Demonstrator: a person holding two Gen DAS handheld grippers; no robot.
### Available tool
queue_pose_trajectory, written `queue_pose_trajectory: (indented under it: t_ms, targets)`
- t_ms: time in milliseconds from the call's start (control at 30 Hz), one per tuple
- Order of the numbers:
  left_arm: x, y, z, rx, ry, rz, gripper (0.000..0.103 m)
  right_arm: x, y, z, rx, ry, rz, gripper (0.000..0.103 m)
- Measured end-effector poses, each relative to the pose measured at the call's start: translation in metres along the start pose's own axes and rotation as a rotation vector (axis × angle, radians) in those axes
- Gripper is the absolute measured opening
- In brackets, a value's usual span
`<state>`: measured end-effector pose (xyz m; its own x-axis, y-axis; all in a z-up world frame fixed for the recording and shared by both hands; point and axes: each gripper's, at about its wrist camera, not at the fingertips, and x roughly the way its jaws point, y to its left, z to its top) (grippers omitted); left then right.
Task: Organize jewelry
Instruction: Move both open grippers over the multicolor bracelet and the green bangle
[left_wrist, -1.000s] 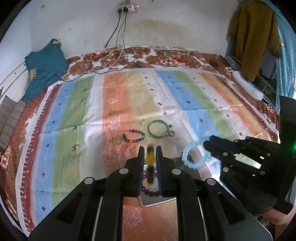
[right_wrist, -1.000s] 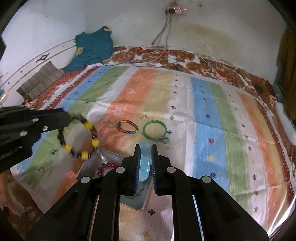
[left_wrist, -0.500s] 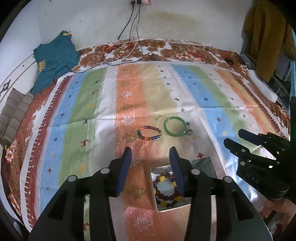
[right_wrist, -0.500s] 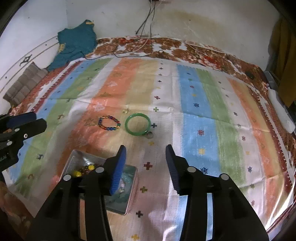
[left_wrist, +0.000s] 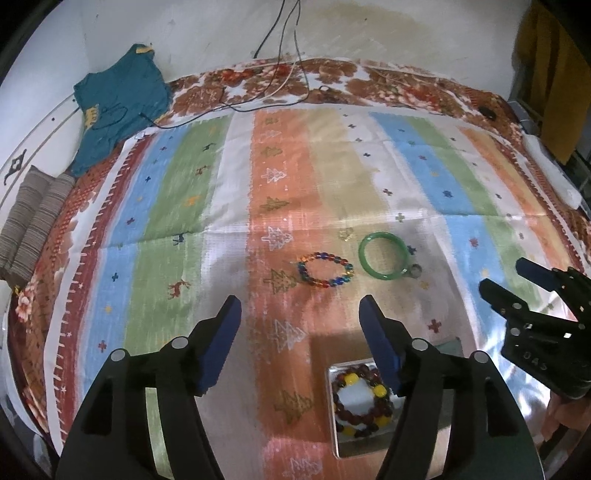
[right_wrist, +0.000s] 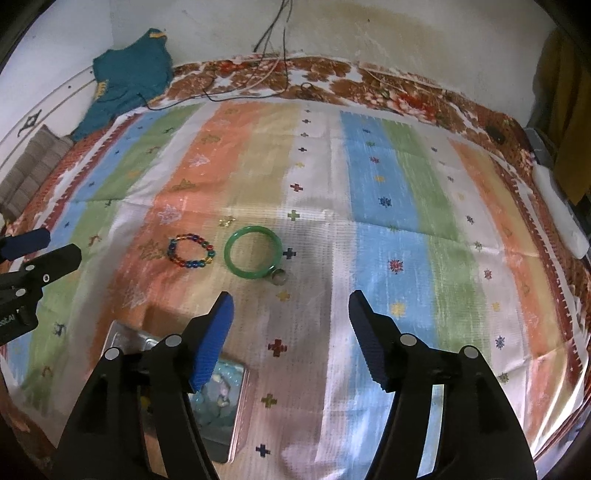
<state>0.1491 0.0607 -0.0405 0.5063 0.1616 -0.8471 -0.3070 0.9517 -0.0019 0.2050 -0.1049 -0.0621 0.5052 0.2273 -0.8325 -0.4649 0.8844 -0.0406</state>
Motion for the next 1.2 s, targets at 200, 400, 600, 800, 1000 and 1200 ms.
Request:
queue_pose_trajectory:
  t_ms: [200, 400, 600, 800, 1000, 1200]
  targets:
    - [0.018, -0.001, 0.011, 0.023, 0.028, 0.027, 0.07, 0.013, 0.0, 0.008, -0.005, 0.017, -0.002, 0.068]
    - [0.033, -0.005, 0.016, 0.054, 0.053, 0.046, 0.073, 0.027, 0.001, 0.015, -0.008, 0.038, -0.002, 0.07]
    - [0.046, -0.005, 0.022, 0.06, 0.071, 0.055, 0.073, 0.04, 0.0, 0.022, -0.002, 0.06, -0.012, 0.071]
    - [0.06, -0.005, 0.027, 0.069, 0.09, 0.069, 0.073, 0.051, 0.0, 0.026, -0.007, 0.07, -0.014, 0.074]
    - [0.072, -0.003, 0.03, 0.064, 0.093, 0.081, 0.073, 0.065, 0.0, 0.033, -0.02, 0.097, 0.002, 0.074]
    - [0.092, -0.007, 0.032, 0.094, 0.121, 0.085, 0.073, 0.088, 0.002, 0.036, -0.036, 0.137, -0.01, 0.074]
